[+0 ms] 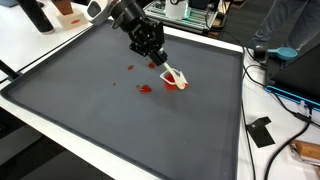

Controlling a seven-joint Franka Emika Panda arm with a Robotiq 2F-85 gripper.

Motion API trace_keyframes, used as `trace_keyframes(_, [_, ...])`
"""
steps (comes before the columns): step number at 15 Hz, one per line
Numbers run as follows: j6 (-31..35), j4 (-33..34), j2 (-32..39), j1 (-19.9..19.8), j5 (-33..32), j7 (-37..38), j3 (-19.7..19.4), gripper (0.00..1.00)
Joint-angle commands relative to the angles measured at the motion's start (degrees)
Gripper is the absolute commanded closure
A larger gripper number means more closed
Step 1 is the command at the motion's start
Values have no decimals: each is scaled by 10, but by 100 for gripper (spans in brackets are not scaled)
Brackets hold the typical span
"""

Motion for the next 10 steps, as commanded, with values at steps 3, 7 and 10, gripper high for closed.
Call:
trace_keyframes(3, [3,-9,4,5,32,-28,-8,97])
trace_keyframes(7, [10,-10,10,9,34,-29,-10,97])
trace_keyframes(10, [17,-12,11,12,29,-23,-13,97])
